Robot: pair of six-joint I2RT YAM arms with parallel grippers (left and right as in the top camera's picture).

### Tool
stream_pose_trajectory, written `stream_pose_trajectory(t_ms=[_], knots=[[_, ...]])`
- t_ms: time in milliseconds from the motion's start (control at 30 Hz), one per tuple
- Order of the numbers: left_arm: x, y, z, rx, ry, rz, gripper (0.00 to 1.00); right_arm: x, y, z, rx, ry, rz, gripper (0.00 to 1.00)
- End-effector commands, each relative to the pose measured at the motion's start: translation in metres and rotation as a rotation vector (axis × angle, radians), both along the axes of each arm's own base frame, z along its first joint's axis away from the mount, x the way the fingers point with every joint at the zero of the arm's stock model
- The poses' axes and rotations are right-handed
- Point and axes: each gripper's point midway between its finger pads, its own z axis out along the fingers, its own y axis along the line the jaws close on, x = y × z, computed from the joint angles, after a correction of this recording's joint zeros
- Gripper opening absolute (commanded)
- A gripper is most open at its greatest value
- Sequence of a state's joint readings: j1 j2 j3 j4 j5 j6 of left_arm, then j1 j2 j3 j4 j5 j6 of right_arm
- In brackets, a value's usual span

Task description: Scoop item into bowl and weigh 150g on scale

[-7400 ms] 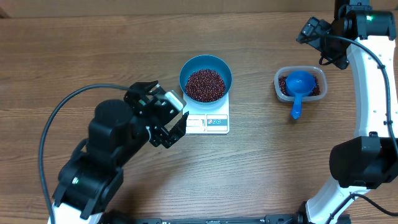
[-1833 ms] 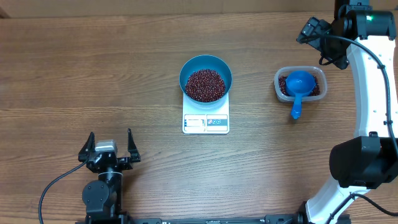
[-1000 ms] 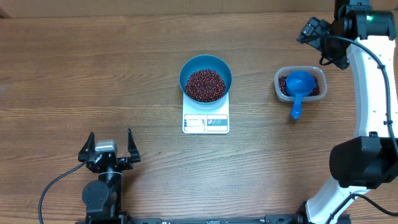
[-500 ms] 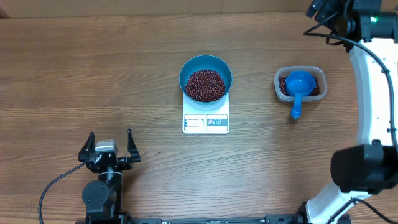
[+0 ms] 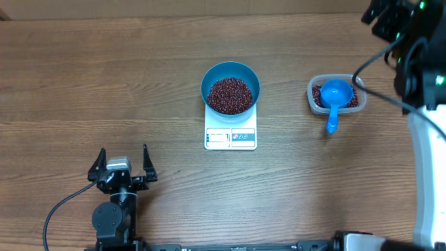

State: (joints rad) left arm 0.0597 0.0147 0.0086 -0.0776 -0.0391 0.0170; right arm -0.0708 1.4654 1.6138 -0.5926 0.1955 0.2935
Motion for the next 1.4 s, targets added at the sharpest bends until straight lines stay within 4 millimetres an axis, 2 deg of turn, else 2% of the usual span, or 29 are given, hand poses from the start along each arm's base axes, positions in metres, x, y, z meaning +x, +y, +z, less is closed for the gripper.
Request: stream_pose_trajectory(t_ms=[0,333,533,733,967,1067,1267,1367], knots=[[-0.001,0.004,0.001,-0.015,-0.011,0.02,0.99,-0.024,-0.002,-0.007,-0.014,-0.052,-0.014,1.0],[-0.001,0.004,0.001,-0.015,-0.011,0.02,1.0,-0.091,0.003,-0.032,-0.027,-0.31,-0.012,1.0],[-0.001,0.004,0.001,-0.015,-0.011,0.02,1.0,-0.137,0.007,-0.037,-0.038,-0.469,-0.013,1.0],[-0.001,0.004,0.001,-0.015,-0.012,0.02,1.0,-0.172,0.009,-0.049,-0.026,-0.6,-0.016,1.0],[-0.001,0.004,0.001,-0.015,-0.011,0.02,1.0,-0.196,0.011,-0.083,0.104,-0.692,-0.023,1.0],[-0.001,0.004,0.001,-0.015,-0.011,0.02,1.0,-0.202,0.012,-0.098,0.104,-0.709,-0.022,1.0],[-0.001,0.004,0.001,-0.015,-0.011,0.02,0.99,-0.207,0.012,-0.125,0.105,-0.689,-0.022,1.0],[-0.001,0.004,0.001,-0.015,-0.012,0.02,1.0,-0.208,0.013,-0.145,0.107,-0.664,-0.02,1.0]])
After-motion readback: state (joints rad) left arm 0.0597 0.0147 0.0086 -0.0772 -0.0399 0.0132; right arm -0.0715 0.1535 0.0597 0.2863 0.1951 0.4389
